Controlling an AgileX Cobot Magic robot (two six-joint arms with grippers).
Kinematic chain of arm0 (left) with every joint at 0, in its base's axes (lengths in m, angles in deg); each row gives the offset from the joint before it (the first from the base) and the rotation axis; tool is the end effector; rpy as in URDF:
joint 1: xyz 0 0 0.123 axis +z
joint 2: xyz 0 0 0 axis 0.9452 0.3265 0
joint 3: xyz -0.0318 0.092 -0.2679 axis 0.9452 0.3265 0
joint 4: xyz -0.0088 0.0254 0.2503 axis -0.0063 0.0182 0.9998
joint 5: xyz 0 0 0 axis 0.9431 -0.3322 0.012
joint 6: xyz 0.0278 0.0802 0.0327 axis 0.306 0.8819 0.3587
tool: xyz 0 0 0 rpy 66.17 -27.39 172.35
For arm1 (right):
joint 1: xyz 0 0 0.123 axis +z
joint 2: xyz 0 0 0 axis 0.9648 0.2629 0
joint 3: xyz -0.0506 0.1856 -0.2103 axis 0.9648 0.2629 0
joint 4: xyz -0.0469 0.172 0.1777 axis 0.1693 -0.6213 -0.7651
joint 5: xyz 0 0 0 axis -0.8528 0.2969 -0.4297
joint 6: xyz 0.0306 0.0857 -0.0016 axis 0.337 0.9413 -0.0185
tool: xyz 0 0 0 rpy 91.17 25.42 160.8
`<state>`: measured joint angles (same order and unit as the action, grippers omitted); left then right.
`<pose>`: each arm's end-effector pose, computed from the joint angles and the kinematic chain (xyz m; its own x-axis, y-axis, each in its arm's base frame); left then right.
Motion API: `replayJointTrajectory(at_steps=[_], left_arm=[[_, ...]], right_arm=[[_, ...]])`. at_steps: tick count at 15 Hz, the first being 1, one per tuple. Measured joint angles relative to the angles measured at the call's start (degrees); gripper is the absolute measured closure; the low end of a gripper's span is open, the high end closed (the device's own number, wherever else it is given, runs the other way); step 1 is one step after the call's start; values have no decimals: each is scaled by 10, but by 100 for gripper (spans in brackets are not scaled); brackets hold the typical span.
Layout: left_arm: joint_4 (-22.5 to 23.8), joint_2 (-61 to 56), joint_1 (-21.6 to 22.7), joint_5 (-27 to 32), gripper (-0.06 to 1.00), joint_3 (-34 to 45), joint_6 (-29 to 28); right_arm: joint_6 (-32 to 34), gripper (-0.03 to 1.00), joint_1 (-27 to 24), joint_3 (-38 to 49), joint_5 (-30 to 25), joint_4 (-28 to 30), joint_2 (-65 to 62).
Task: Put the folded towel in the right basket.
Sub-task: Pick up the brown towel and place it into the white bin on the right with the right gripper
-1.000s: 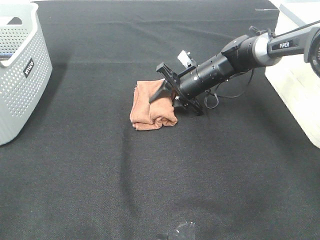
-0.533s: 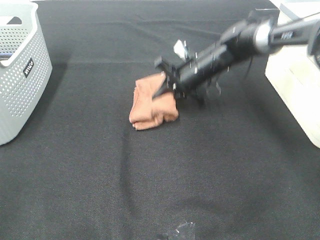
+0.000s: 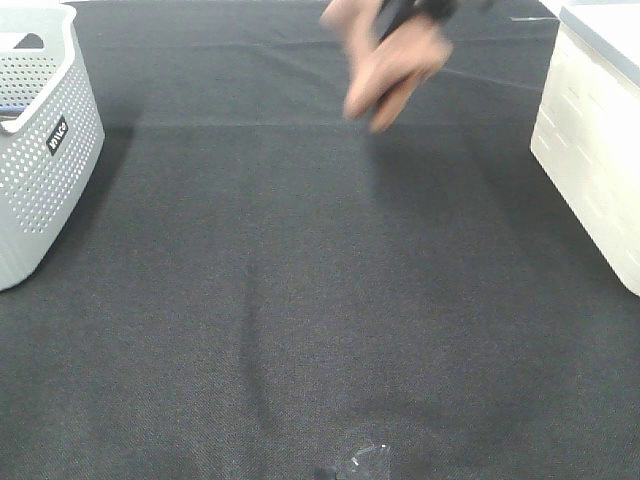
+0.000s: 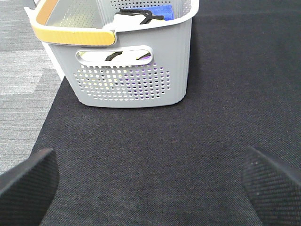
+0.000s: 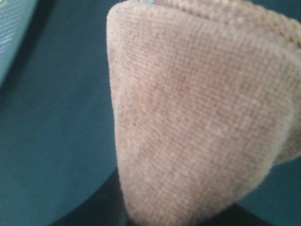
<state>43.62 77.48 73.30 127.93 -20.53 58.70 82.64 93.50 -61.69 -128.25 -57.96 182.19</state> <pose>-0.0060 0.0067 0.2798 -0.4340 0.0094 -0.9009 -0.0991 0.9934 0.0581 0.4558 0.1795 0.3140 -0.7984 -0.2971 -0.5237 -0.4582 0.8641 0.2082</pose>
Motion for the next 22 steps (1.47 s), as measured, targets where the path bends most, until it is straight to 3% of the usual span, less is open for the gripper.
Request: replayJointTrajectory(at_steps=[1, 3, 5, 10, 12, 16, 18, 19, 21, 22], left_arm=[[0, 0, 0, 0, -4, 0, 0], [0, 0, 0, 0, -4, 0, 0], [0, 0, 0, 0, -4, 0, 0], [0, 0, 0, 0, -4, 0, 0], [0, 0, 0, 0, -4, 0, 0], [0, 0, 0, 0, -4, 0, 0], [0, 0, 0, 0, -4, 0, 0], [0, 0, 0, 0, -4, 0, 0], [0, 0, 0, 0, -4, 0, 1], [0, 0, 0, 0, -4, 0, 1]], right_arm=[[3, 76, -15, -7, -2, 53, -47], [8, 76, -39, -7, -3, 70, -79], [14, 76, -130, 2, -3, 80, -133], [13, 76, -380, 129, -9, 74, -199], [-9, 76, -409, 148, -11, 58, -184], [-67, 76, -399, 148, -11, 9, -140], [-66, 76, -399, 148, -11, 23, -119], [-62, 66, -399, 148, -11, 28, -113], [-49, 22, -399, 148, -11, 28, -111], [-46, 10, -399, 148, -11, 28, -111]])
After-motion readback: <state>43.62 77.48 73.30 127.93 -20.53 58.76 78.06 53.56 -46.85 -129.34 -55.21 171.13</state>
